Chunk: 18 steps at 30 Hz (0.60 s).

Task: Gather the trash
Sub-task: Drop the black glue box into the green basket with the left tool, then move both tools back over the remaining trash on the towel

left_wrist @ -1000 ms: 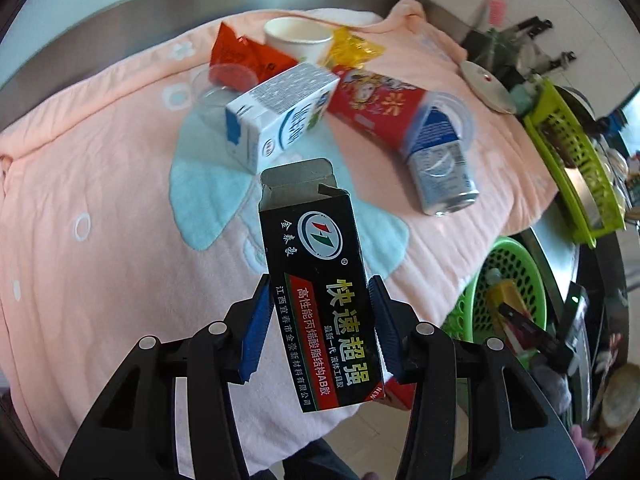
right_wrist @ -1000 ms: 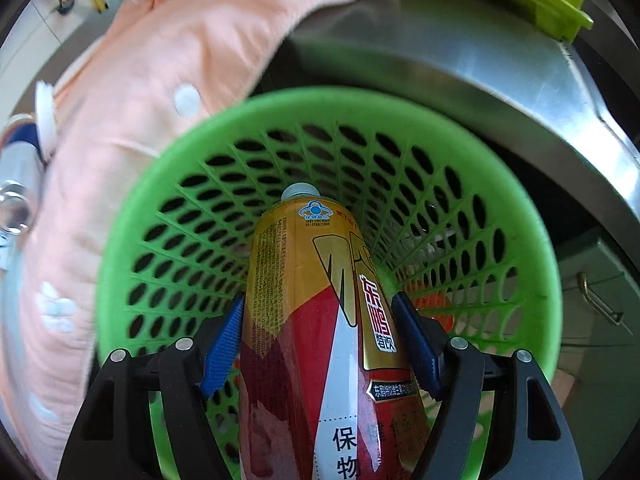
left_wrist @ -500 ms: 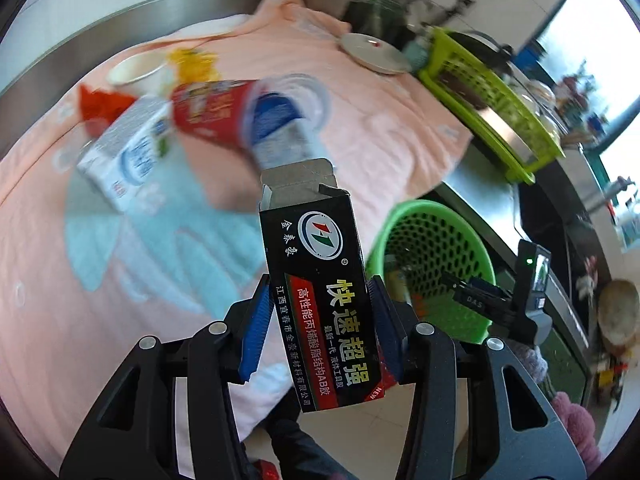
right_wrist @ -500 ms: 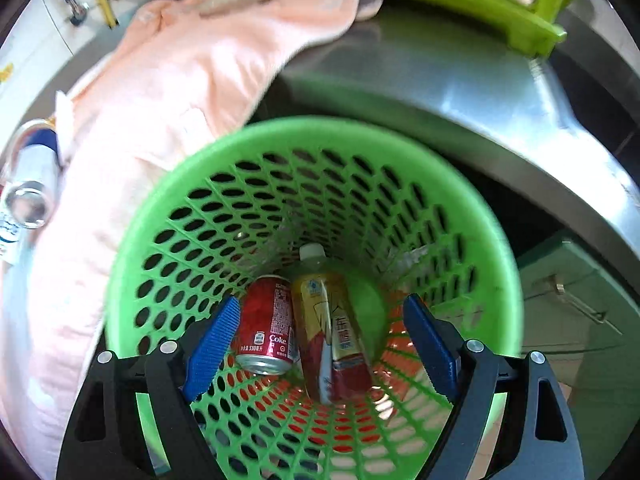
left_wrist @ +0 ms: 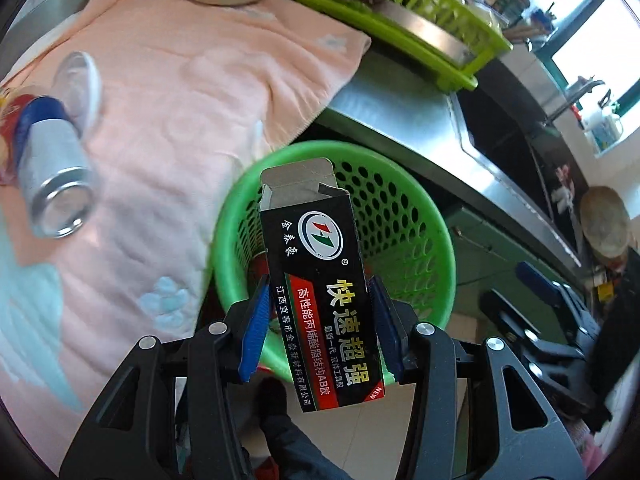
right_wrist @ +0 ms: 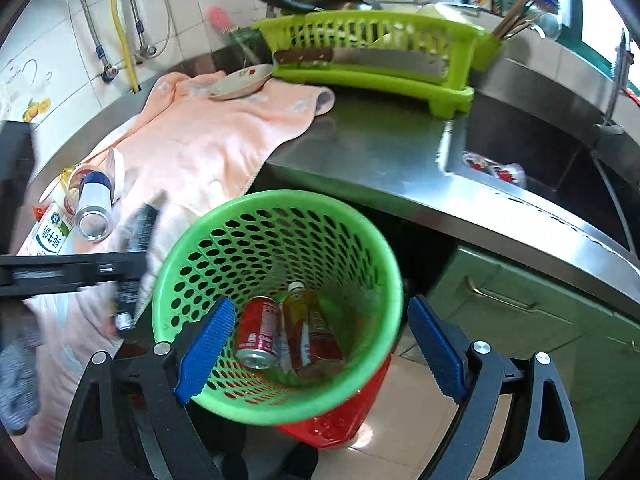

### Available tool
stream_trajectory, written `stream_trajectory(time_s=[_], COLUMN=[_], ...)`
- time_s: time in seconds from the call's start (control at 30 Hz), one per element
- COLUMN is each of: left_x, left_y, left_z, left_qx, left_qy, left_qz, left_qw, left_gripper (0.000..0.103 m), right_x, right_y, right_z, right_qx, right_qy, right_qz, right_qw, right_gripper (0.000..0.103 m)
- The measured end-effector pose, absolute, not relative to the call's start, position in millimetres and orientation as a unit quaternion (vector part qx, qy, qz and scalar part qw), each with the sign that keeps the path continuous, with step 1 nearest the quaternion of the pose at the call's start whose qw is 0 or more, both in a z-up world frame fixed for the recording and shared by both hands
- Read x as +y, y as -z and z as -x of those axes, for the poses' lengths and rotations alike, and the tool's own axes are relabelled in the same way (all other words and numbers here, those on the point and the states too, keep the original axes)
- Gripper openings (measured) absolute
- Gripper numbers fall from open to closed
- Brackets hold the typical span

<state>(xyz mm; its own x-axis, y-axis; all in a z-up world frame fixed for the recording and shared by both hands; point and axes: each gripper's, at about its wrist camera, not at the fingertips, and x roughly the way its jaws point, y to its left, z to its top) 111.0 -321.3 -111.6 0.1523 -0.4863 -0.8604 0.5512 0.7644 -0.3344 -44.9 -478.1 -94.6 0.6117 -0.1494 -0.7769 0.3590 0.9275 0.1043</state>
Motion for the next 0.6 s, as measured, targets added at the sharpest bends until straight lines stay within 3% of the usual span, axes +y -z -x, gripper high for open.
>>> stream_trajectory(time_s=[0.3,0.43,0.6], left_x=[-369.4,-372.2,-362.6], left_y=[143.8,142.9,133.0], left_z=[-106.3,-102.2,-103.0], left_qx=[0.573,0.565,0.553], left_qy=[0.362,0.368,0.373], left_qz=[-0.066,-0.075,-0.069], left_qw=[0.732,0.735,0.742], left_gripper=[0.050,0.064,0.066], right_x=[-483.8,-484.4,-476.9], right_y=[85.2,82.2,75.8], right_z=[77.1,78.8,74.0], right_qx=[0.402,0.398,0.394], right_qy=[0.159,0.159,0.154], right_qz=[-0.138,-0.144,-0.141], right_qw=[0.891,0.892,0.895], right_gripper=[0.087,0.087,0.087])
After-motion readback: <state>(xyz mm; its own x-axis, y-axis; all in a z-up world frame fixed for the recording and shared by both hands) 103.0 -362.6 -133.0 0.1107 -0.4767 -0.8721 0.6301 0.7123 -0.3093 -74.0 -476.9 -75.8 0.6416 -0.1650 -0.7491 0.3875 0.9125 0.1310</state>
